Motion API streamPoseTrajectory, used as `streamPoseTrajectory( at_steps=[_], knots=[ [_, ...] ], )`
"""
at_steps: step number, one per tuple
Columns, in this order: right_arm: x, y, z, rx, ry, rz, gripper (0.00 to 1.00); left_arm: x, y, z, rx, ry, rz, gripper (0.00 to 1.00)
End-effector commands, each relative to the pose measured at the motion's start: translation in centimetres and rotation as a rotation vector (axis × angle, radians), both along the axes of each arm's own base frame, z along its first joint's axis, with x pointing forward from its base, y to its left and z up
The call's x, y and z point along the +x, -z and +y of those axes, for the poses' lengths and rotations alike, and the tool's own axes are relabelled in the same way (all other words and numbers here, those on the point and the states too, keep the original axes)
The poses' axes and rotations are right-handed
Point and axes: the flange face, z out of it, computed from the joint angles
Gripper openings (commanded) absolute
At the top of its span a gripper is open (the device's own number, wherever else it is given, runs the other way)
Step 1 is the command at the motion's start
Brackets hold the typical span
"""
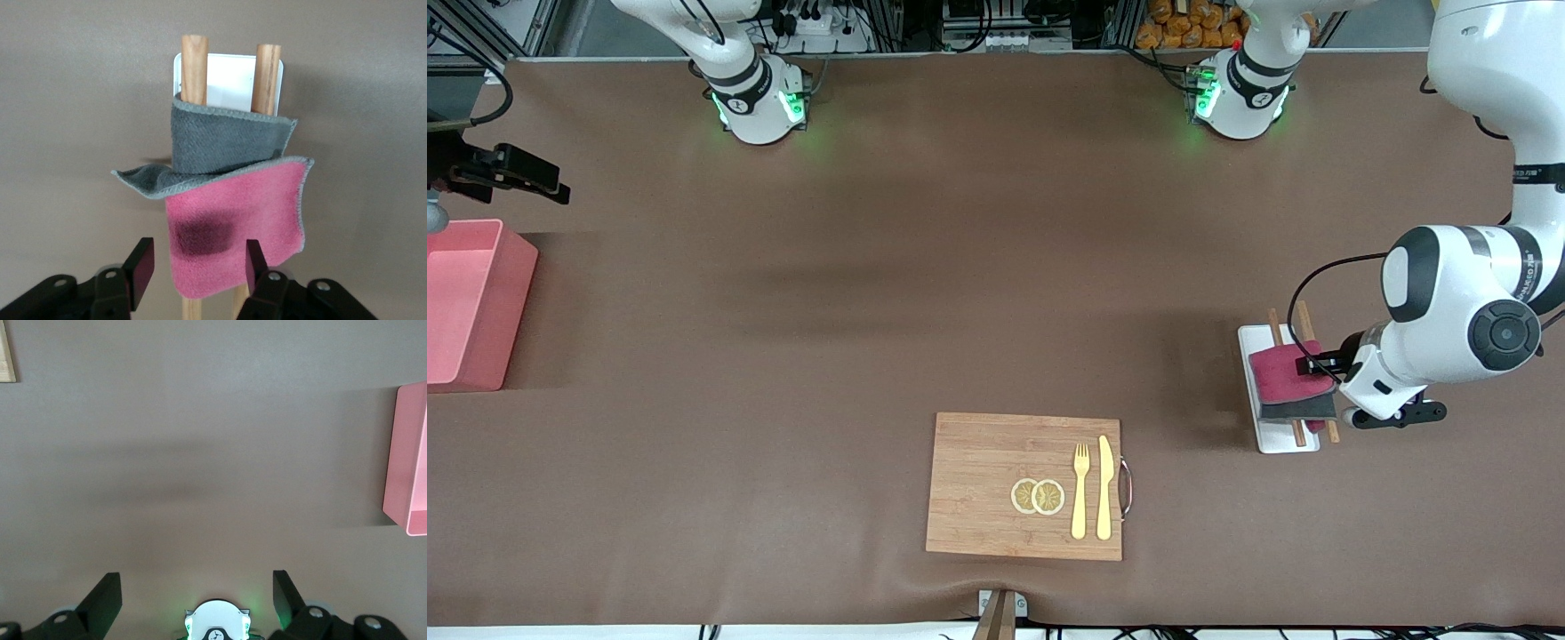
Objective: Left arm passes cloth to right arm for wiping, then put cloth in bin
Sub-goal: 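Lower the left gripper onto the cloth draped over the stand, then close the left gripper on the cloth while the right gripper moves out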
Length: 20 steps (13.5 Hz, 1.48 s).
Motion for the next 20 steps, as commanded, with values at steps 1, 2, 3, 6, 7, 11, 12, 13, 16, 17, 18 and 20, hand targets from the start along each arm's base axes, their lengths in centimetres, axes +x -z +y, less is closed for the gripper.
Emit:
streamPoseTrajectory(
  at_steps=[1, 2, 3, 6, 7, 11, 12, 13, 16, 17, 18, 20],
  knots=[
    [0.2, 0.2, 0.3, 0.007, 0.007, -0.003, 1.0, 0.0, 0.5, 0.4, 0.0, -0.026, -0.007, 0.56],
    [0.3, 0.2, 0.4, 0.007, 0.006, -0.003, 1.0, 0.1, 0.5, 0.5, 0.0, -0.027, -0.007, 0.49],
    [0.3, 0.2, 0.5, 0.009, 0.004, -0.003, 1.0, 0.1, 0.4, 0.5, 0.0, -0.028, -0.008, 0.42],
    [1.5, 1.8, 0.9, 0.014, -0.002, 0.007, 1.0, 0.1, 0.4, 0.6, 0.0, -0.029, -0.008, 0.35],
    [2.4, 3.1, 1.1, 0.016, -0.003, 0.021, 1.0, 0.1, 0.6, 0.5, 0.0, -0.028, -0.007, 0.32],
    [5.3, 7.7, 4.0, 0.111, -0.019, 0.054, 1.0, 0.2, 1.0, 0.6, -0.001, -0.028, -0.002, 0.3],
    [6.1, 9.0, 5.3, 0.122, -0.007, 0.056, 1.0, 0.3, 1.0, 0.6, 0.0, -0.027, -0.004, 0.28],
    [6.9, 10.4, 7.2, 0.138, -0.004, 0.058, 1.0, 0.3, 1.2, 0.6, -0.001, -0.029, -0.005, 0.26],
    [8.1, 13.5, 11.2, 0.207, 0.011, 0.092, 1.0, 0.4, 1.2, 0.6, -0.002, -0.028, -0.008, 0.12],
    [8.4, 14.1, 11.7, 0.222, 0.014, 0.094, 1.0, 0.4, 1.2, 0.7, -0.002, -0.029, -0.011, 0.06],
    [8.6, 14.6, 12.0, 0.232, 0.015, 0.099, 1.0, 0.5, 1.1, 0.7, -0.002, -0.029, -0.014, 0.0],
    [8.5, 14.5, 12.4, 0.272, 0.021, 0.108, 1.0, 0.6, 1.0, 0.7, -0.002, -0.029, -0.017, 0.0]
  ],
)
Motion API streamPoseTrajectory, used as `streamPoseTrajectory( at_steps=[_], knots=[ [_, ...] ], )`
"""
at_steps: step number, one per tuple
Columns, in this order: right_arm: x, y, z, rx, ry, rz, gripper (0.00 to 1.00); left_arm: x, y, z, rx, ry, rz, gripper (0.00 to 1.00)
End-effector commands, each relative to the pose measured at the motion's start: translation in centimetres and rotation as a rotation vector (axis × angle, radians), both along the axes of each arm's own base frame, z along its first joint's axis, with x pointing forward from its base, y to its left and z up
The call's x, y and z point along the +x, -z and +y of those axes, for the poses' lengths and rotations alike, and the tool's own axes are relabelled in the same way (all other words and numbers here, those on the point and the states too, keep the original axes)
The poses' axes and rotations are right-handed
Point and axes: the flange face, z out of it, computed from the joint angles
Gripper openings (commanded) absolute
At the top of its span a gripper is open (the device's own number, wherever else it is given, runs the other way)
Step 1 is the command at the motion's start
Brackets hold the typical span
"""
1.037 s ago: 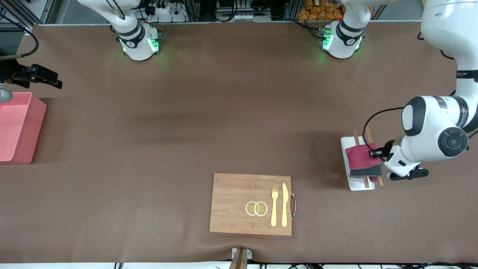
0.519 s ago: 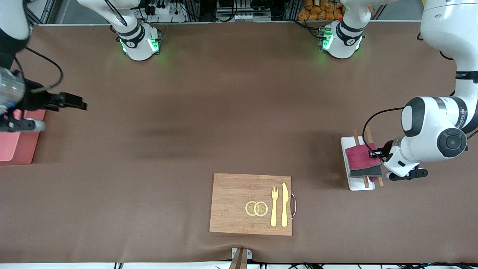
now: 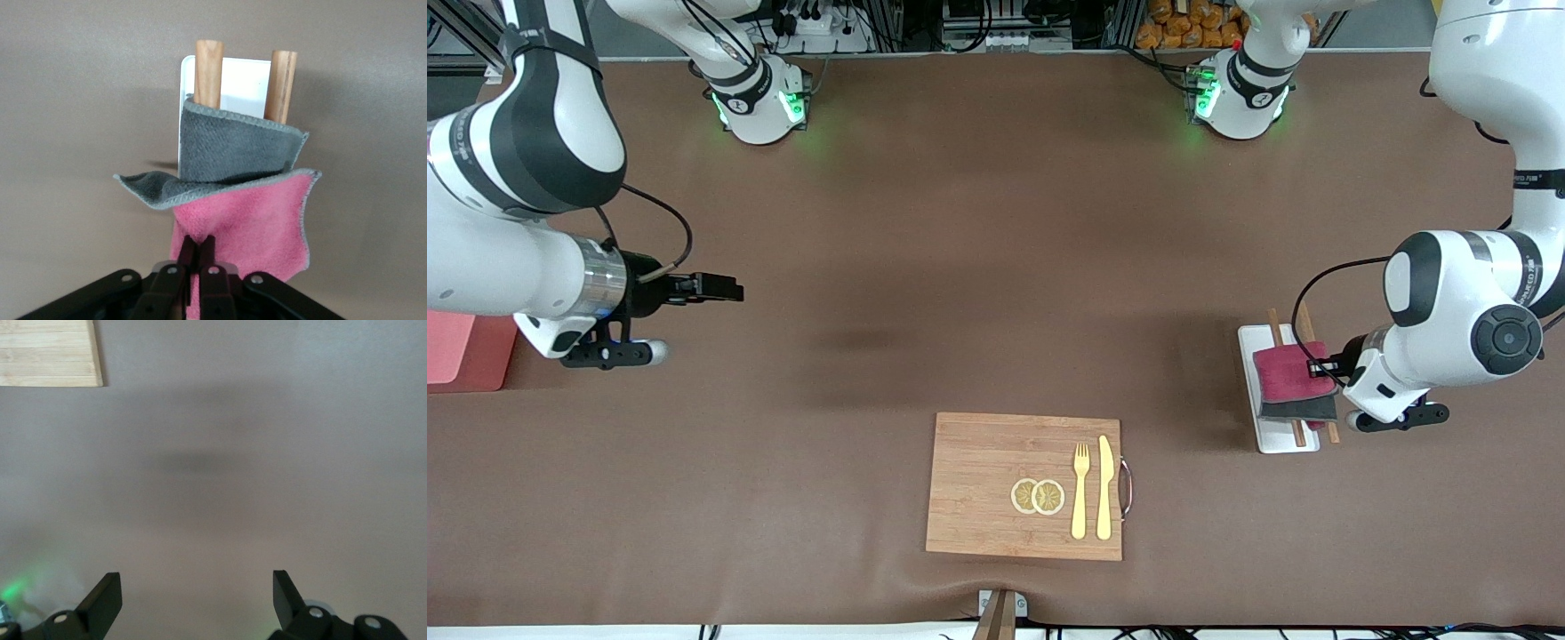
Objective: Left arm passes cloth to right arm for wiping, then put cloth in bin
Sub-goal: 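Close the left gripper on the cloth while the right gripper moves out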
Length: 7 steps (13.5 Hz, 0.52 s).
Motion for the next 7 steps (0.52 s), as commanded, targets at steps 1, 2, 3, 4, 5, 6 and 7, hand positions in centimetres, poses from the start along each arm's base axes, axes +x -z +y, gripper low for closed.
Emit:
streamPoseTrajectory(
  at_steps=[1, 2, 3, 4, 5, 6, 7],
  knots=[
    [0.1, -0.7, 0.3, 0.045, 0.028, 0.006, 1.0, 0.2, 0.2, -0.1, -0.005, -0.015, -0.015, 0.0],
    [0.0, -0.7, 0.9, 0.051, 0.022, 0.01, 1.0, 0.2, -0.5, -0.2, -0.015, -0.013, -0.023, 0.0],
    [-0.1, -0.8, 1.6, 0.068, 0.025, 0.015, 1.0, 0.2, -1.8, -0.6, -0.022, -0.008, -0.038, 0.0],
    [-0.2, -0.9, 1.8, 0.07, 0.055, 0.025, 1.0, 0.0, -4.0, -1.2, -0.024, 0.001, -0.066, 0.0],
    [0.0, -0.9, 1.6, 0.077, 0.089, 0.032, 1.0, -0.2, -6.5, -2.3, -0.03, 0.022, -0.098, 0.0],
    [0.1, -0.7, 1.6, 0.097, 0.115, 0.045, 1.0, -0.4, -8.9, -4.1, -0.042, 0.053, -0.129, 0.0],
    [0.3, -0.3, 1.6, 0.122, 0.153, 0.07, 1.0, -0.9, -10.9, -5.7, -0.048, 0.081, -0.125, 0.0]
  ],
)
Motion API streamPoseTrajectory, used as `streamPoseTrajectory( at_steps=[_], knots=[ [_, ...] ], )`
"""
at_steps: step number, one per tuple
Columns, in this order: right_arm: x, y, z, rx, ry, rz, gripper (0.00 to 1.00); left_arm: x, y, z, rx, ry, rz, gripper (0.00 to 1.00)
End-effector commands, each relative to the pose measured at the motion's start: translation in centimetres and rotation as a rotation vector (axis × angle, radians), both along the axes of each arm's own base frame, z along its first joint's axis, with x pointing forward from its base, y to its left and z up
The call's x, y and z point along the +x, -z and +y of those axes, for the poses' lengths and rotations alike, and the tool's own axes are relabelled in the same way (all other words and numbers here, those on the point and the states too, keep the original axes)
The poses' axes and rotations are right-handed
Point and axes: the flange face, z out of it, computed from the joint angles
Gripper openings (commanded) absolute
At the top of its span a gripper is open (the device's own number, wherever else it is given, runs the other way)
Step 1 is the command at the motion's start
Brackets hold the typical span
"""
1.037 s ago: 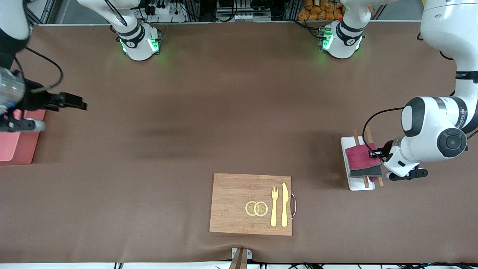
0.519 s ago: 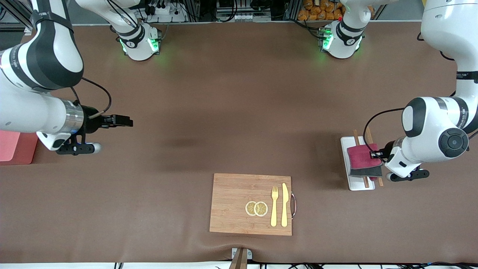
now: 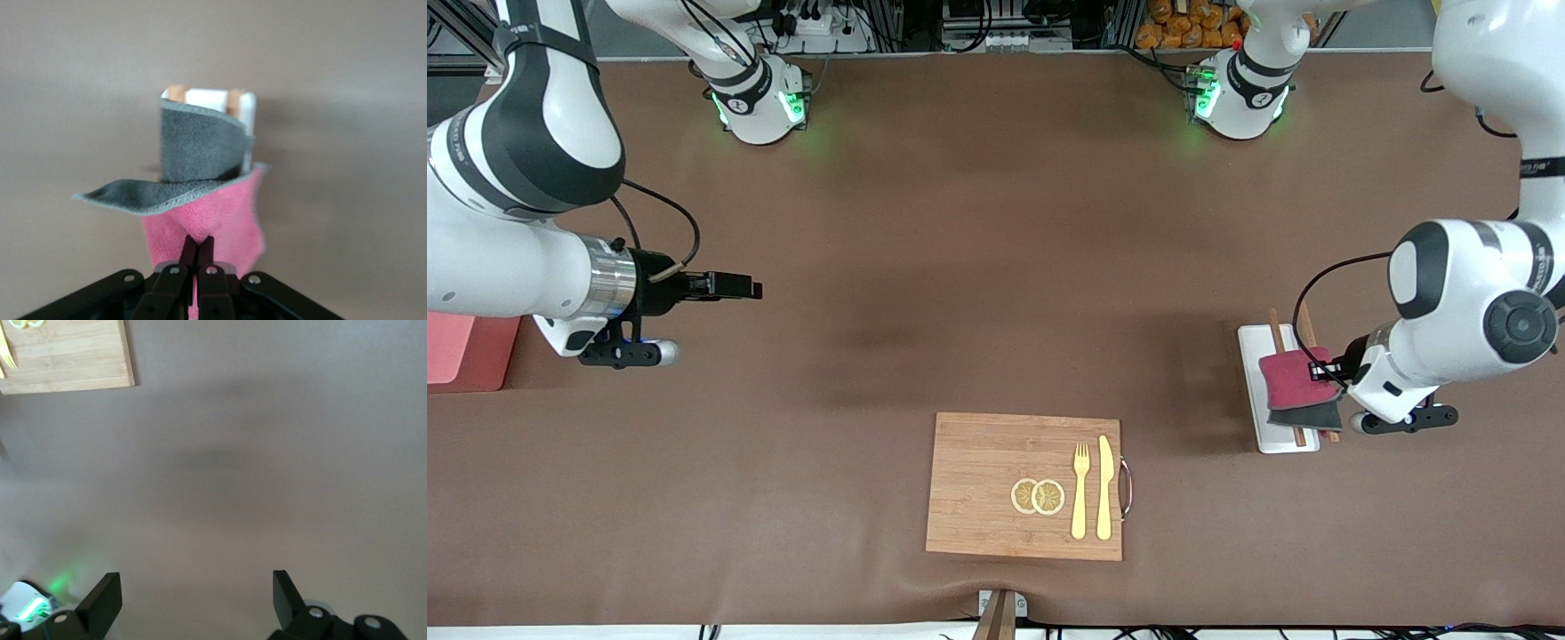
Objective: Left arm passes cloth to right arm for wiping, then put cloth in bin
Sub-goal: 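Lift the cloth with the left gripper toward the approaching right gripper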
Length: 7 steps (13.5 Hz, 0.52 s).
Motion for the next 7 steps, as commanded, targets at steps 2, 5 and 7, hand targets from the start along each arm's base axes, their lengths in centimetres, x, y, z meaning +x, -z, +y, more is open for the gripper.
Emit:
streamPoseTrajectory(
  at_steps=[2, 5, 7],
  knots=[
    [0.6, 0.5, 0.9, 0.059, 0.18, 0.095, 1.0, -1.9, -7.8, -6.2, -0.036, 0.1, -0.006, 0.0],
    [0.9, 1.3, 1.8, 0.087, 0.272, 0.167, 1.0, -3.5, -10.8, -14.1, -0.095, 0.209, -0.034, 0.0],
    [1.8, 2.9, 1.9, 0.126, 0.304, 0.186, 1.0, -4.8, -12.5, -19.4, -0.175, 0.166, -0.036, 0.0]
  ],
)
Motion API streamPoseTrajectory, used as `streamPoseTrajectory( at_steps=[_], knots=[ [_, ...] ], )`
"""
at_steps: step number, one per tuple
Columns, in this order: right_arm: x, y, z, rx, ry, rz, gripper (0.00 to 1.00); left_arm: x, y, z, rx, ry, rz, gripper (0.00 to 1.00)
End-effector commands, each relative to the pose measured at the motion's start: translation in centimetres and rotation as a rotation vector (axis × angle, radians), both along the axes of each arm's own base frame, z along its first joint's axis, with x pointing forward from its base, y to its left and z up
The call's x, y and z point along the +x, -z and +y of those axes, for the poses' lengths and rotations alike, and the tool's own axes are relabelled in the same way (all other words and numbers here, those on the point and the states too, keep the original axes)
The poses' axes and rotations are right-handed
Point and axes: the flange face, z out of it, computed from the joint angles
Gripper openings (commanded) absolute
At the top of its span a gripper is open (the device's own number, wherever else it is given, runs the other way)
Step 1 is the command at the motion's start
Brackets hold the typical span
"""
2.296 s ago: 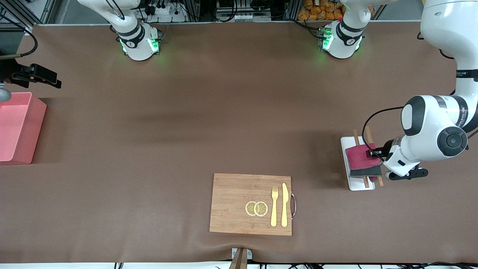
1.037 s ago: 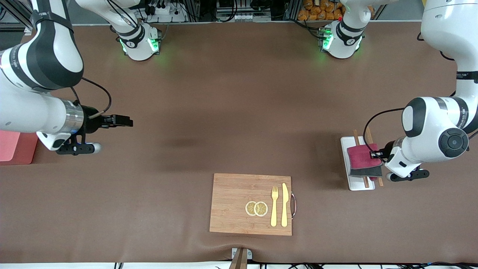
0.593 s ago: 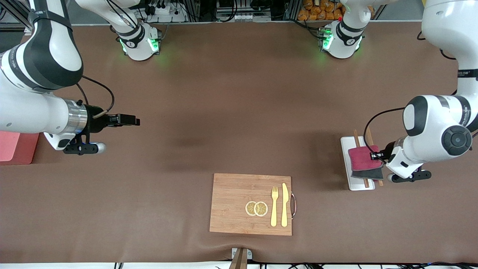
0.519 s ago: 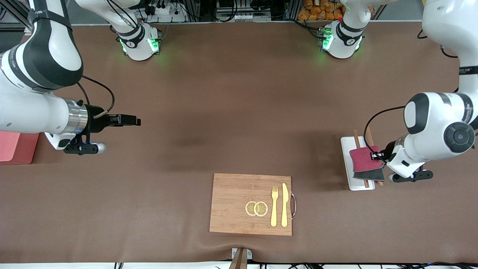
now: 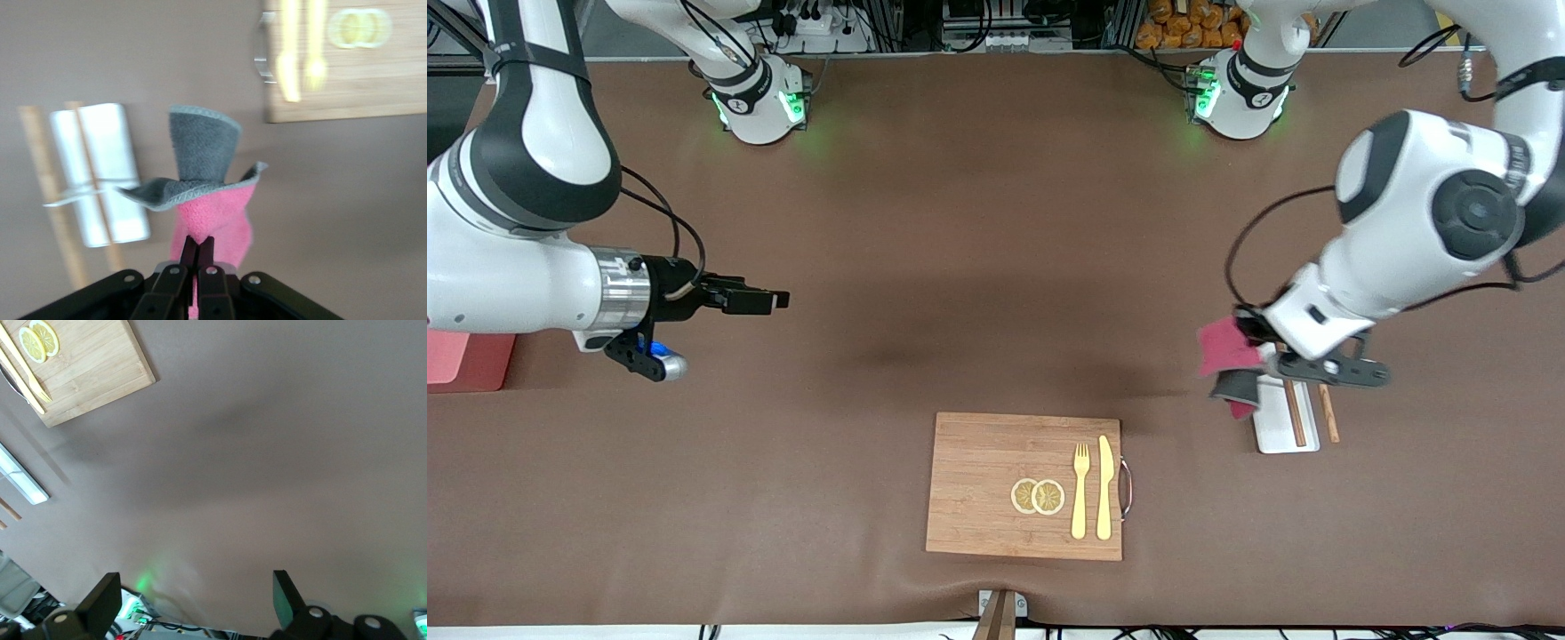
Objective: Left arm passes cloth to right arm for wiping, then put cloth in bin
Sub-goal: 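Lift the cloth with the left gripper toward the approaching right gripper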
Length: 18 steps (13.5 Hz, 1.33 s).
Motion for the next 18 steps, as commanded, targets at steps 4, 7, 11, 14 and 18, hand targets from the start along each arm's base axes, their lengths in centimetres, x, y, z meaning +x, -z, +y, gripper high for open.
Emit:
streamPoseTrajectory(
  at_steps=[4, 7, 11, 14, 18],
  knots=[
    [2.3, 2.5, 2.9, 0.106, 0.208, 0.082, 1.0, -3.3, -5.1, -15.4, -0.154, -0.224, 0.014, 0.0],
    [2.0, 2.4, 6.9, 0.082, 0.28, 0.103, 1.0, -4.8, -4.4, -22.2, -0.268, -0.357, -0.001, 0.0],
    [0.6, 3.2, 12.8, -0.002, 0.44, 0.226, 1.0, -7.1, -2.8, -29.0, -0.409, -0.508, 0.01, 0.0],
    [0.1, 5.4, 12.8, 0.04, 0.535, 0.289, 1.0, -8.5, -1.1, -33.0, -0.507, -0.596, 0.025, 0.0],
    [0.2, 5.6, 12.6, 0.053, 0.54, 0.282, 1.0, -9.4, -0.8, -34.8, -0.553, -0.696, 0.059, 0.0]
  ],
)
